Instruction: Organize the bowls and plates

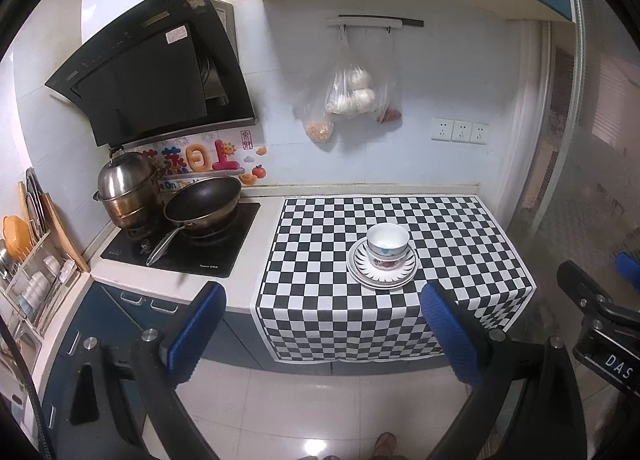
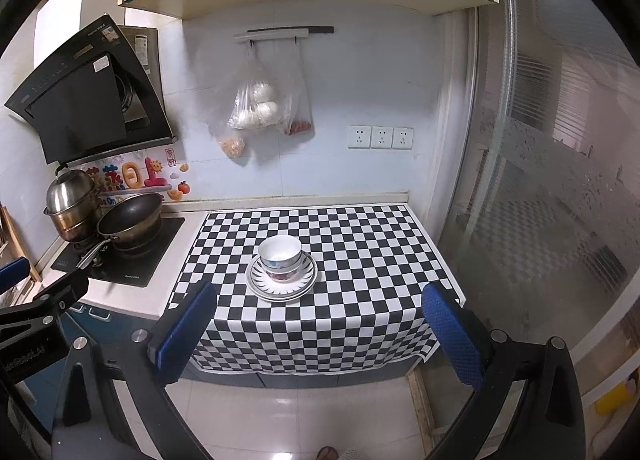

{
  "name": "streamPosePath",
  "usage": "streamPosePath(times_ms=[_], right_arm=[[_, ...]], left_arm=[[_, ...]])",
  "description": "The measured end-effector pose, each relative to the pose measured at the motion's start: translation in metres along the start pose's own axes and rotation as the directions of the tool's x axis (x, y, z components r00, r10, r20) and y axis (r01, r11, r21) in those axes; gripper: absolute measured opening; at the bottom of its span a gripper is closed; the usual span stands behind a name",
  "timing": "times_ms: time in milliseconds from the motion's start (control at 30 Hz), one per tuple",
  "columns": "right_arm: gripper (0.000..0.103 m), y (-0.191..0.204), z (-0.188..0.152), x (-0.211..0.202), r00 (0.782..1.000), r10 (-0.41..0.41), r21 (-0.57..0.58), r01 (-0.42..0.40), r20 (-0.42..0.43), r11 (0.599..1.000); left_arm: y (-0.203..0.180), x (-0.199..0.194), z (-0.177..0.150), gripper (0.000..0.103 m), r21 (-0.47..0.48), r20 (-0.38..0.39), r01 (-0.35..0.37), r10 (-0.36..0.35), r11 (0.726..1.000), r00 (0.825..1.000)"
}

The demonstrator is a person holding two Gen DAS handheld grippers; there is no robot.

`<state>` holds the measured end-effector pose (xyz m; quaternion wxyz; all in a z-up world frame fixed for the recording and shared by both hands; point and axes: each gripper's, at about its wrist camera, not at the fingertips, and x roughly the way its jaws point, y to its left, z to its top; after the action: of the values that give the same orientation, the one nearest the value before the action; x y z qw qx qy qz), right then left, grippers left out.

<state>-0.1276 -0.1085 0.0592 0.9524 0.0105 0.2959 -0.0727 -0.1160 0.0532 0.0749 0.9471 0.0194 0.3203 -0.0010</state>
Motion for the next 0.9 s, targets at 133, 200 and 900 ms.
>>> streamPosePath(times_ms=[133, 200, 900], right_arm=[[0.103, 0.002, 0.0, 0.002, 1.0, -0.005, -0.001, 0.005, -0.007, 1.0], [0.103, 0.002, 0.001, 0.003, 1.0, -0.009, -0.002, 0.009, -0.008, 1.0], [0.103, 0.002, 0.004, 0.011, 1.0, -0.03, -0.004, 0.03, -0.002, 1.0]], left_arm=[[0.002, 0.002, 0.0, 0.1, -0.001, -0.003, 0.008, -0.008, 1.0, 1.0], [0.003, 0.003, 0.001, 0.1, -0.001, -0.003, 0.014, -0.014, 1.0, 1.0], [-0.002, 0.014, 0.009, 0.1, 0.01, -0.002, 0.043, -0.043, 0.999, 0.999]])
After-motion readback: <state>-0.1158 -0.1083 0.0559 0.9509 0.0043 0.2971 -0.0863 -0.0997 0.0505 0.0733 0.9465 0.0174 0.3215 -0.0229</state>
